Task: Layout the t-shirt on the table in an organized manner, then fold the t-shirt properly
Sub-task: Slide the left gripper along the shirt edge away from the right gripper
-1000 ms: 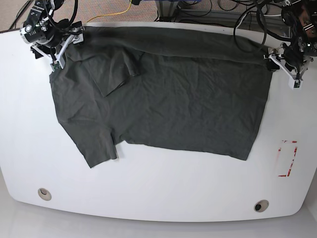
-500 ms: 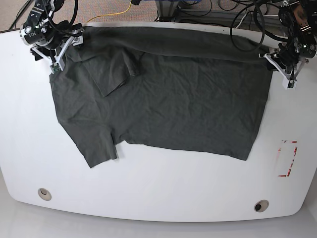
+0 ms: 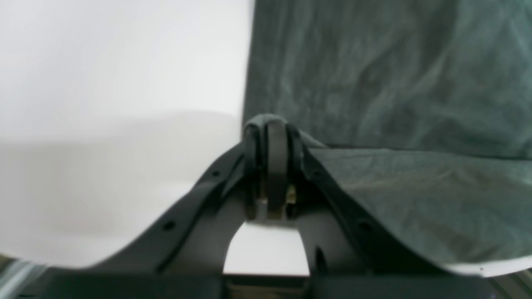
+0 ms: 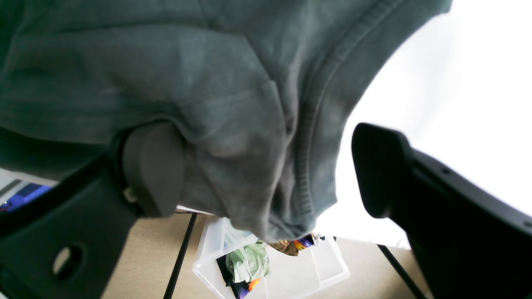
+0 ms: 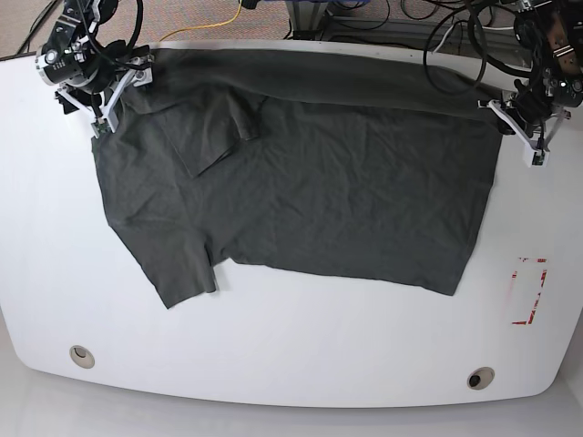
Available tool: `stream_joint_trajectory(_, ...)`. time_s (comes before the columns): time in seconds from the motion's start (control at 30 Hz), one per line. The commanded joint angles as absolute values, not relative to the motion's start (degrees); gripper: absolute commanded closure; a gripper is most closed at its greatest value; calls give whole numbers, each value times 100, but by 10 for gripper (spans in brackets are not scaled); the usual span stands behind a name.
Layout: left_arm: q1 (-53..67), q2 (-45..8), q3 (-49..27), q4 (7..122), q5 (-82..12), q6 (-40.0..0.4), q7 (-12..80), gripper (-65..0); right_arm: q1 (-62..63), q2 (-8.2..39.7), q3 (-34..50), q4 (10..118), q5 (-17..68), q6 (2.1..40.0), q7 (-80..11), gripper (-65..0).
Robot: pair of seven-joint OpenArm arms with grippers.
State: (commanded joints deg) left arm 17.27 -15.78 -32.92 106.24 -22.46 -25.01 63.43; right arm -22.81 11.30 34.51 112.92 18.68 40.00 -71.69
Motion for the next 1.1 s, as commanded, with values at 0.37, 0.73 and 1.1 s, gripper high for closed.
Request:
stream_joint_trajectory(0.37, 1156, -1578, -3371, 10782, -2255, -2510, 6791, -7, -2281, 1130, 3451, 11292, 1868, 4000, -7169, -606)
stream_joint_trajectory(0.73, 857, -1578, -3213, 10774, -2220, -2510, 6791, -10, -2281, 1130, 3451, 11292, 1868, 4000, -7152, -606)
stream_joint_trajectory(1.1, 470, -1578, -3055, 10457, -2202, -2501, 6791, -10, -2281, 1130, 3451, 11284, 1868, 4000, -7134, -606)
